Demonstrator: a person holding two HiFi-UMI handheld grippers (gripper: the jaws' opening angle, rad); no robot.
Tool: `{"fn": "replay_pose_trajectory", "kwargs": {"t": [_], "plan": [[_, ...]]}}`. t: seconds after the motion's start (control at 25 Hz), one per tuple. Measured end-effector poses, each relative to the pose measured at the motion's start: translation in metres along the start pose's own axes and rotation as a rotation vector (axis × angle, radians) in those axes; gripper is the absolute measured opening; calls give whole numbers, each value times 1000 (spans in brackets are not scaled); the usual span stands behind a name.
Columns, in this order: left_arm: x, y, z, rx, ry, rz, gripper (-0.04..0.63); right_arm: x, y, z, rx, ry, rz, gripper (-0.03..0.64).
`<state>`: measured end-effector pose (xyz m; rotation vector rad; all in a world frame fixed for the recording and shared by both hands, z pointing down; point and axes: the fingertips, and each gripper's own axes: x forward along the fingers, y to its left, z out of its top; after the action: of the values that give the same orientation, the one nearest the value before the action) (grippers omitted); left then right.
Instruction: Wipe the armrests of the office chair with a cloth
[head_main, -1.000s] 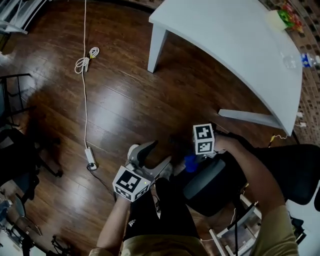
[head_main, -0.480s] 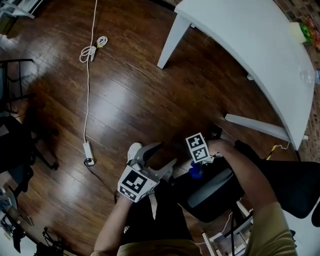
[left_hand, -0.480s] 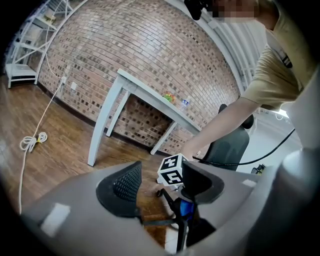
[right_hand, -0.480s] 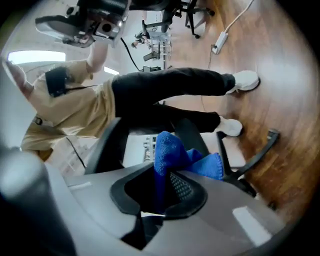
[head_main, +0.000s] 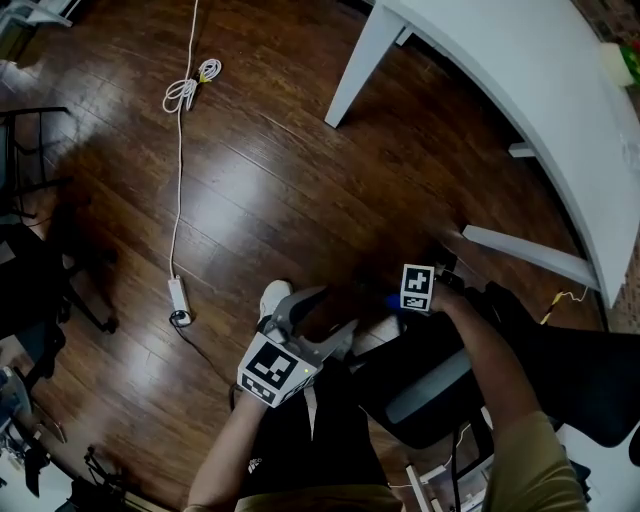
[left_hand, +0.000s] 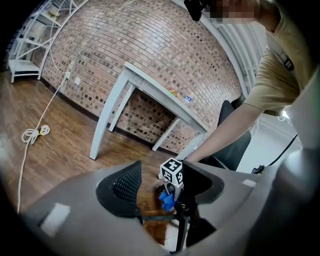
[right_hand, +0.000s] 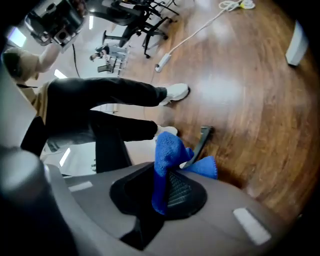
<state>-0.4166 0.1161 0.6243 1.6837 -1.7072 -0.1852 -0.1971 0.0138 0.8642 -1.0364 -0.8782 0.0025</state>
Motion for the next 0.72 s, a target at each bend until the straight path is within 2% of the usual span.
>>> {"fn": "replay_pose_trajectory", "kwargs": {"t": [0.04, 0.12, 0.2, 0.28, 0.44, 0.56, 0.64, 0.72], "plan": [[-1, -2, -2, -2, 5, -8, 245, -2, -5, -3, 38, -6, -21, 32], [-2, -6, -1, 1, 0, -31, 252, -23, -3, -3, 107, -62, 11, 32], [-3, -8, 4, 17, -17, -50, 252, -61, 15, 5, 158, -167, 109, 32], [-1, -11, 9, 17, -24, -65, 252, -100, 49, 6, 128, -229, 217, 32], [1, -14, 24, -13, -58, -74, 252, -147, 118, -12, -5, -217, 431, 32], [1, -16, 31, -18, -73, -75, 252, -142, 141, -22, -3, -177, 549, 32], [1, -18, 30, -17, -70, -75, 252, -128, 150, -28, 8, -138, 601, 29], [0, -17, 27, -23, -65, -72, 252, -123, 155, -29, 16, -146, 639, 32]]}}
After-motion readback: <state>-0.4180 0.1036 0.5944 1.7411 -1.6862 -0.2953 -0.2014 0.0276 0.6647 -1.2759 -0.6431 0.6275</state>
